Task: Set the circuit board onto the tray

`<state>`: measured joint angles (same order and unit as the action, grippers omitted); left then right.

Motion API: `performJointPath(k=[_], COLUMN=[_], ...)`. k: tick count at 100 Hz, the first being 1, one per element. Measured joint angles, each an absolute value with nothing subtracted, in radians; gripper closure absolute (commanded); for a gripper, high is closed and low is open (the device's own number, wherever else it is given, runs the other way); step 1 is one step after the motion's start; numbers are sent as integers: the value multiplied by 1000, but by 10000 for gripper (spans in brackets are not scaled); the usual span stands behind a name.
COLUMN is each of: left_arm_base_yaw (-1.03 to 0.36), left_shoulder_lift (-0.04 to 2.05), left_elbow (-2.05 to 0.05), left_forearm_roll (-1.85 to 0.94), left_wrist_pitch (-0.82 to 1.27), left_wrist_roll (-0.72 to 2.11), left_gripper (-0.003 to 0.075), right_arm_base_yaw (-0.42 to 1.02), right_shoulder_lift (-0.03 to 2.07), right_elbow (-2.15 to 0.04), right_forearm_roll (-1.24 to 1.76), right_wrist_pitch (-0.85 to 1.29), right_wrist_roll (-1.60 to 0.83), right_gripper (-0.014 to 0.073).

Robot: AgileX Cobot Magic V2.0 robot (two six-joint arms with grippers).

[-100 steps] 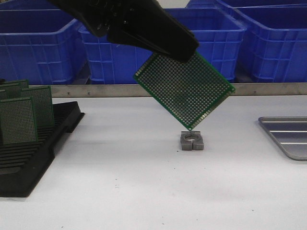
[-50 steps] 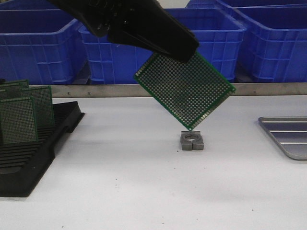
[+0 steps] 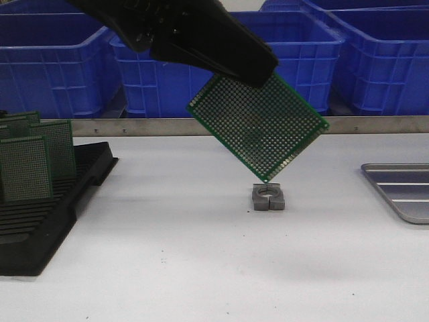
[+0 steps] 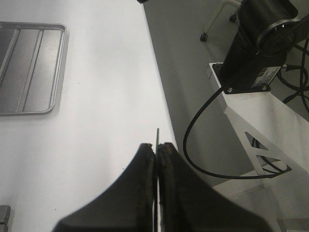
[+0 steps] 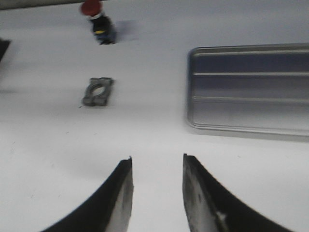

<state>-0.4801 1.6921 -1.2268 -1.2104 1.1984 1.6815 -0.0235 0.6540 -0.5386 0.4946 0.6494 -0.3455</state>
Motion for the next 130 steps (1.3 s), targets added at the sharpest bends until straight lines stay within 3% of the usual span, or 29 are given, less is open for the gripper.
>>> performJointPath(k=[13, 38, 87, 96, 120, 130], left_arm_base_yaw=[-480, -480, -480, -480, -480, -480], left_shoulder_lift=[1692, 1692, 1692, 1692, 1692, 1692], left_elbow=[-1227, -1227, -1227, -1227, -1227, -1227], left_forearm_roll=[-1210, -1210, -1210, -1210, -1210, -1210], left_wrist_pitch=[1198, 1198, 1198, 1198, 1198, 1193], left_wrist_roll=[1682, 1682, 1682, 1682, 1682, 1682], left_gripper=[740, 741, 740, 741, 740, 740], right_arm_base_yaw=[49, 194, 354, 358, 358, 358], right_shoulder_lift=[706, 829, 1162, 1222, 1301, 1303], right_elbow=[-539, -539, -706, -730, -767, -769], right_forearm_roll=[690, 931, 1002, 1016, 1048, 1050], right_wrist_pitch=[660, 695, 688, 712, 751, 762], right_wrist_roll=[-680, -1161, -1272, -1272, -1272, -1272], right_gripper=[53, 49, 62, 141, 517, 631])
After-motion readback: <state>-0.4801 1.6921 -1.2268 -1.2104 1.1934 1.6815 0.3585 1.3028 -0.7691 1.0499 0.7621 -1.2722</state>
